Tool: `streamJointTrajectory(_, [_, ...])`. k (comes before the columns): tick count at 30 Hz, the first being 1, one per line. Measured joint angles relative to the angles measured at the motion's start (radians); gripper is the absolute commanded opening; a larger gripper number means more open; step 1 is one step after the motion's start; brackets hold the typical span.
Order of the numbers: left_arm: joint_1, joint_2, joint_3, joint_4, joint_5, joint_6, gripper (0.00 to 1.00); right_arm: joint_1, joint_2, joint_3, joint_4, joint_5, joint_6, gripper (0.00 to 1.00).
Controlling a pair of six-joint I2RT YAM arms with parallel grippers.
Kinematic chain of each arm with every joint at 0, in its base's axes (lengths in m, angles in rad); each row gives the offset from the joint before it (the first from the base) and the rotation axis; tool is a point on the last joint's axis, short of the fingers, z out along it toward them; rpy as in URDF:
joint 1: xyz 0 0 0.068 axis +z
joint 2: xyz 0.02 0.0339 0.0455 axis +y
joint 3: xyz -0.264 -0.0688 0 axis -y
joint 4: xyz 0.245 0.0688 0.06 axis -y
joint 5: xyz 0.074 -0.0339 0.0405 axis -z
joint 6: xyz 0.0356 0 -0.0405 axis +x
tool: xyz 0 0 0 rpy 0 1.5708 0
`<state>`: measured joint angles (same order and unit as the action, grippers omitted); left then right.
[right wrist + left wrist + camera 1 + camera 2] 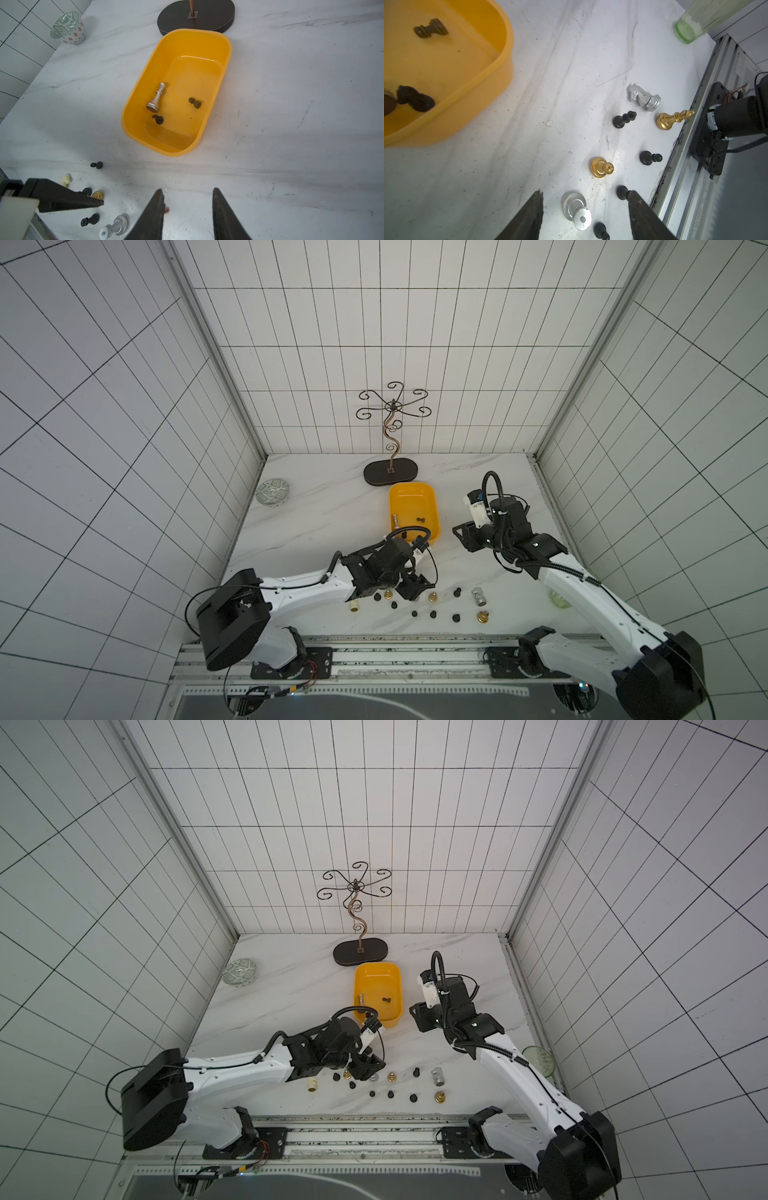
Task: Put the chess pieces into the storage box
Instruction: Pick up the chess piece at the center of the board.
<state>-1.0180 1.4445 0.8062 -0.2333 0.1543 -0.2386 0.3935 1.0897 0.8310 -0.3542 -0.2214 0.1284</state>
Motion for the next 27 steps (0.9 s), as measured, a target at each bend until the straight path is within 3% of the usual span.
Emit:
streamJointTrajectory(8, [-0.032,0.027,0.005,-0.051,-0.062,0.007,0.57,-0.048,-0.008,-0.019,0.001,-0.042,-0.006,0.39])
streamJointTrajectory(22, [-0.033,0.05,0.005,-0.085,-0.071,0.021,0.5,-0.06,-0.007,-0.023,0.001,-0.074,-0.019,0.38])
streamJointTrajectory(27, [-0.033,0.065,0.005,-0.082,-0.07,0.019,0.43,-0.06,-0.006,-0.023,0.001,-0.075,-0.023,0.37])
